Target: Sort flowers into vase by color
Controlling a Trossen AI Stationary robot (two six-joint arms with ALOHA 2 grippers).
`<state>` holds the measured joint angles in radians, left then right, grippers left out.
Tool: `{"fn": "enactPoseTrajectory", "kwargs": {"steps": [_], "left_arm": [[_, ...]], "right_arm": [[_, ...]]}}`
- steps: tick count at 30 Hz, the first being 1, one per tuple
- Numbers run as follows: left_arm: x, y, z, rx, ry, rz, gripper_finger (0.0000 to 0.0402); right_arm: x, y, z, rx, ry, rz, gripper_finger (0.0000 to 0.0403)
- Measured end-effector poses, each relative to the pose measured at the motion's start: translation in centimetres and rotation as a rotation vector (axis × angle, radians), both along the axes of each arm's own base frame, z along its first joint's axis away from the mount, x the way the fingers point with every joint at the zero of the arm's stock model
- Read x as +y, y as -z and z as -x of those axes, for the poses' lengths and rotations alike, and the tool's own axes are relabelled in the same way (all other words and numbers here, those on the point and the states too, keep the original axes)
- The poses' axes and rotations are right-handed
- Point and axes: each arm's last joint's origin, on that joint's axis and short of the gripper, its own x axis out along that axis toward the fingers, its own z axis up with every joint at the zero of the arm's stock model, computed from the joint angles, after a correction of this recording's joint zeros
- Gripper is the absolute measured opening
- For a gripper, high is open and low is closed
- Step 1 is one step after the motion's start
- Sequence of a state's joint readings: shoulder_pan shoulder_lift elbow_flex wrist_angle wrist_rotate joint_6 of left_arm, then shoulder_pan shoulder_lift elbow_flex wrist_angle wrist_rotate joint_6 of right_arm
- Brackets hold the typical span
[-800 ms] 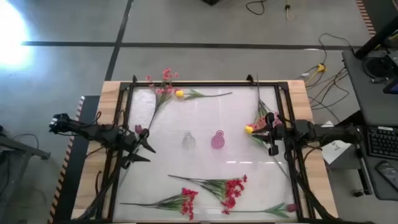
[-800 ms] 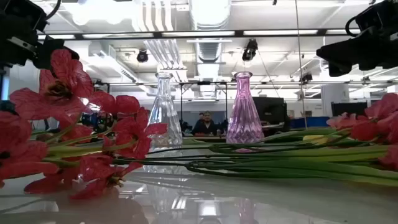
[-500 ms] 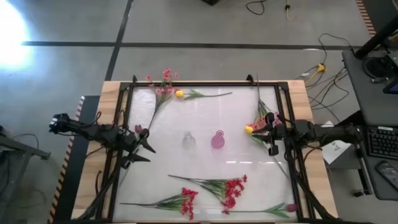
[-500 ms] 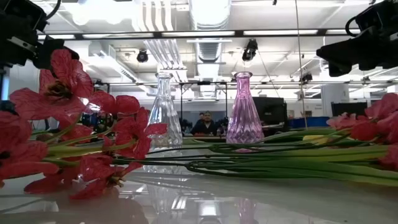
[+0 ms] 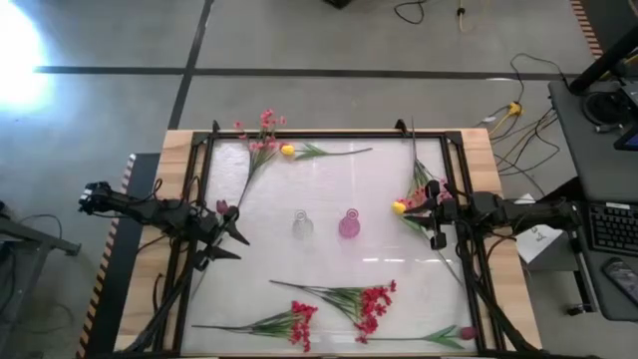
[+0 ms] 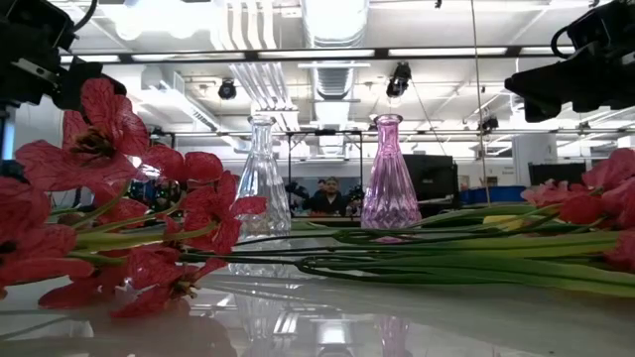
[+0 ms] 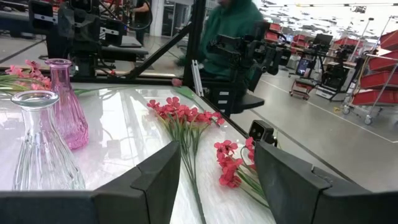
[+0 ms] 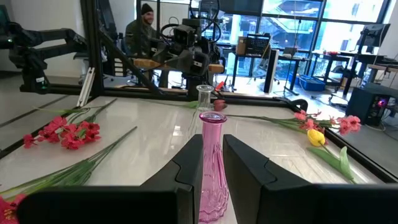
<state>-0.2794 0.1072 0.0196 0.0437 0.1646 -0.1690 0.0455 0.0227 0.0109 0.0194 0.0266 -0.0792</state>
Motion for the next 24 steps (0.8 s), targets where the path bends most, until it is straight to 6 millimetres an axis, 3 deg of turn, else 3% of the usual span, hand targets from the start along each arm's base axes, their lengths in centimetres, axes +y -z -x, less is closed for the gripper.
{"fn": "enactPoseTrajectory", "kwargs": {"steps": [24], "left_arm": [[0.0, 0.01, 0.0, 0.0, 0.0, 0.0, 0.0194]], "right_arm": [[0.0, -0.01, 0.0, 0.0, 0.0, 0.0, 0.0054]]}}
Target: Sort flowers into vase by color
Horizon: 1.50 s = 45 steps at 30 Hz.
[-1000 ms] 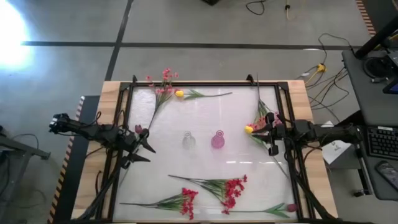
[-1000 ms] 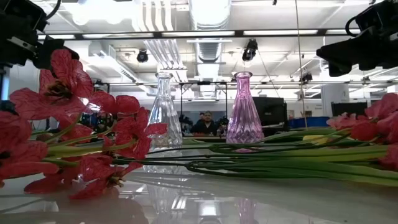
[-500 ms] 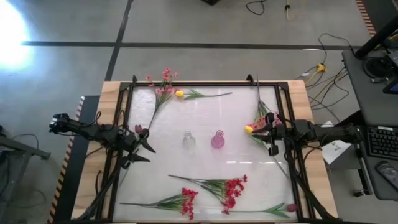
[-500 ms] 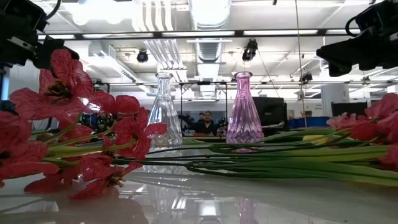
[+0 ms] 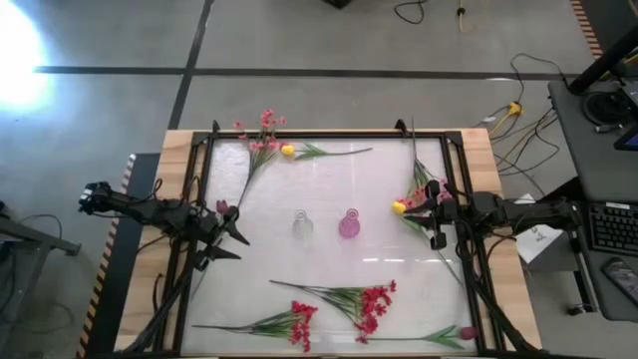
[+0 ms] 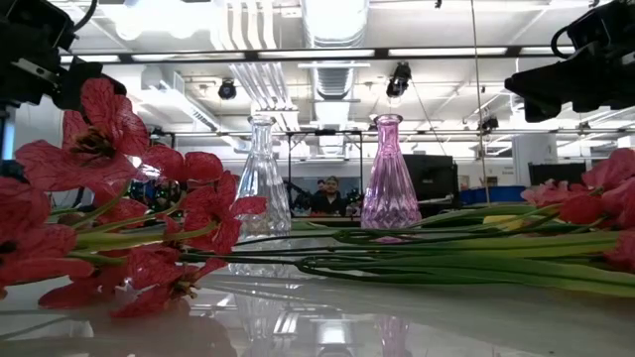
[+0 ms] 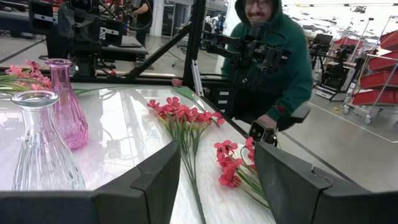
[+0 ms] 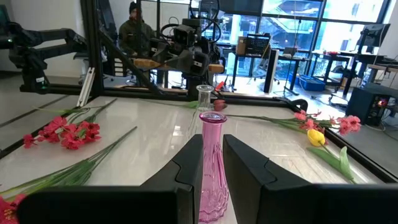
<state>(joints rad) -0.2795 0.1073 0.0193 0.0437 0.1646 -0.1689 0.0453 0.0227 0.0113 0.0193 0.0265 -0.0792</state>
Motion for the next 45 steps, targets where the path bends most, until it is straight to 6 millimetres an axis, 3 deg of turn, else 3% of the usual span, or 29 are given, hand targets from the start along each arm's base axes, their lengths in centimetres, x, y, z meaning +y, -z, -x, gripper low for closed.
{"fn": "enactPoseTrajectory", "kwargs": {"steps": [27, 29, 32, 35, 41, 45], "left_arm": [[0.0, 0.0, 0.0, -0.001, 0.0, 0.0, 0.0194], [0.0, 0.0, 0.0, 0.0, 0.0, 0.0, 0.0194], [0.0, 0.0, 0.0, 0.0, 0.0, 0.0, 0.0194], [0.0, 0.0, 0.0, 0.0, 0.0, 0.0, 0.0194], [0.0, 0.0, 0.0, 0.0, 0.0, 0.0, 0.0194], [0.0, 0.0, 0.0, -0.001, 0.0, 0.0, 0.0194]], "right_arm": [[0.0, 0.0, 0.0, 0.0, 0.0, -0.005, 0.0054], [0.0, 0.0, 0.0, 0.003, -0.011, -0.129, 0.0054], [0.1, 0.0, 0.0, 0.019, -0.034, -0.502, 0.0054], [-0.1, -0.1, 0.0, -0.013, 0.036, -0.724, 0.0054], [0.1, 0.3, -0.3, 0.085, 0.013, -0.718, 0.0054], [0.2, -1.1, -0.7, 0.217, 0.108, -0.75, 0.0054]]}}
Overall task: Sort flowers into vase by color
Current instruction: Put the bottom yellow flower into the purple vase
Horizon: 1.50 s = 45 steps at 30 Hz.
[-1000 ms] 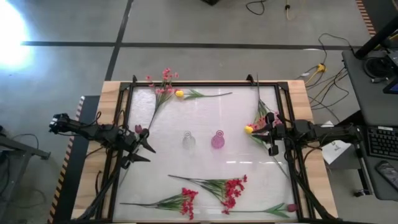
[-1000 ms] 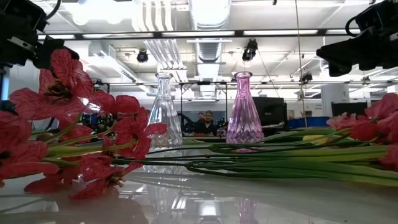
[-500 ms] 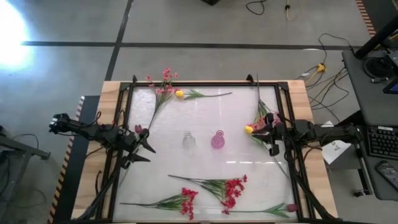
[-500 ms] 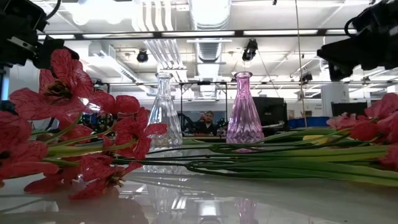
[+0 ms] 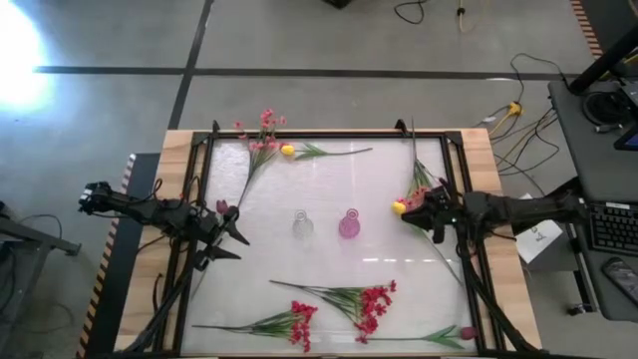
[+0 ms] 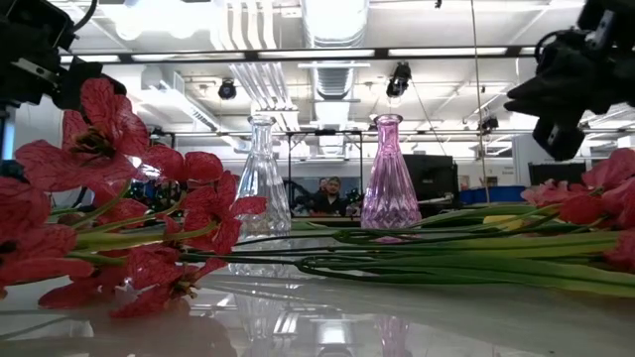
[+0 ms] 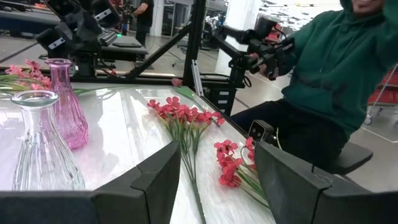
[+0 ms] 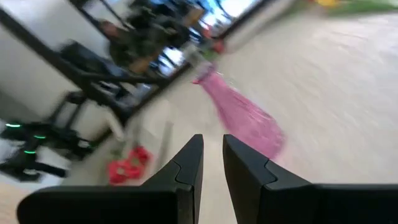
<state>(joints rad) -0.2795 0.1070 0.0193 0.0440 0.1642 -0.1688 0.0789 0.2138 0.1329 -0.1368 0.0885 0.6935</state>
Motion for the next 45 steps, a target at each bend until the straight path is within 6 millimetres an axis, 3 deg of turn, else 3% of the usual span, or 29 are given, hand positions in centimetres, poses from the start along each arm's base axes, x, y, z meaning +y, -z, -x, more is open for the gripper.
{"fn": "enactPoseTrajectory", "kwargs": {"steps": [8, 13, 16, 22, 27, 35, 45], "left_arm": [[0.0, 0.0, 0.0, 0.0, 0.0, 0.0, 0.0194], [0.0, 0.0, 0.0, 0.0, 0.0, 0.0, 0.0194], [0.0, 0.0, 0.0, 0.0, 0.0, 0.0, 0.0194], [0.0, 0.0, 0.0, 0.0, 0.0, 0.0, 0.0194], [0.0, 0.0, 0.0, 0.0, 0.0, 0.0, 0.0194], [0.0, 0.0, 0.0, 0.0, 0.0, 0.0, 0.0194], [0.0, 0.0, 0.0, 0.0, 0.001, 0.0, 0.0194]], "right_arm": [[0.3, -3.6, -2.4, 0.624, 0.002, 0.066, 0.0054], [0.4, -4.4, -3.4, 1.003, 0.005, 0.094, 0.0058], [0.5, -4.1, -4.3, 1.132, 0.009, 0.095, 0.0083], [0.2, -2.1, -5.6, 1.273, 0.094, 0.033, 0.0163], [-0.5, -0.8, -6.2, 1.344, 0.153, -0.005, 0.0197], [-1.5, 0.5, -8.1, 1.294, 0.145, -0.031, 0.019], [-3.5, 3.1, -8.6, 1.41, 0.106, -0.062, 0.0151]]}}
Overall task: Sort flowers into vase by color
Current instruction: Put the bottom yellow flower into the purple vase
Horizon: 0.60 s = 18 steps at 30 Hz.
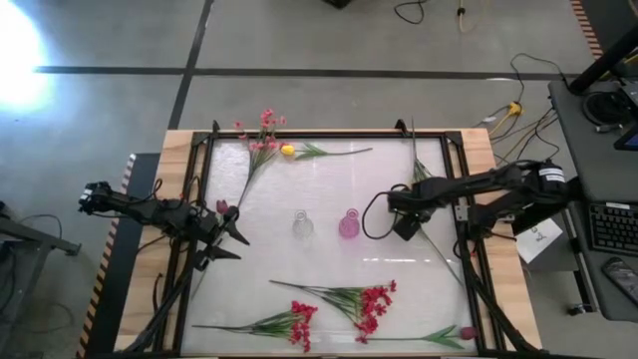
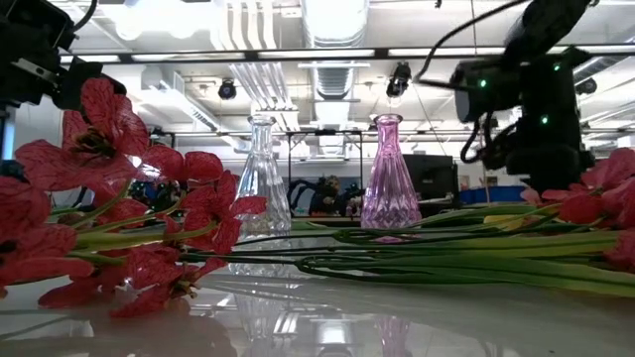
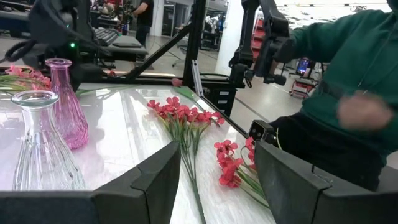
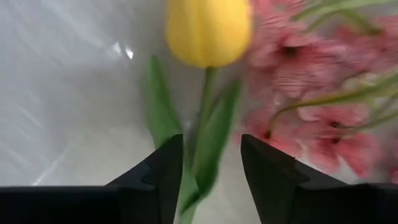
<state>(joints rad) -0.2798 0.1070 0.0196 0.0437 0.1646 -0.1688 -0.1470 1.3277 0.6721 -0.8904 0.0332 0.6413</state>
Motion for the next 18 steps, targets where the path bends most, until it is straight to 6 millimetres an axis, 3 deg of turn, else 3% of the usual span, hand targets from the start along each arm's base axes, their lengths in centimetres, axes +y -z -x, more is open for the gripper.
{"fn": "enactPoseTrajectory", "kwargs": {"steps": [5, 10, 15, 18], "left_arm": [[0.0, 0.0, 0.0, 0.0, 0.0, 0.0, 0.0194], [0.0, 0.0, 0.0, 0.0, 0.0, 0.0, 0.0194], [0.0, 0.0, 0.0, 0.0, -0.001, 0.0, 0.0194], [0.0, 0.0, 0.0, 0.0, -0.001, 0.0, 0.0194]], "right_arm": [[-0.1, 1.0, -0.3, 0.006, -0.053, -0.045, 0.0117], [0.0, 0.0, -0.3, -0.059, -0.084, -0.035, 0.0042], [0.0, -4.7, -0.6, -0.281, -0.11, 0.016, 0.0015], [0.1, -9.2, -0.6, -0.5, -0.139, 0.072, 0.0014]]}}
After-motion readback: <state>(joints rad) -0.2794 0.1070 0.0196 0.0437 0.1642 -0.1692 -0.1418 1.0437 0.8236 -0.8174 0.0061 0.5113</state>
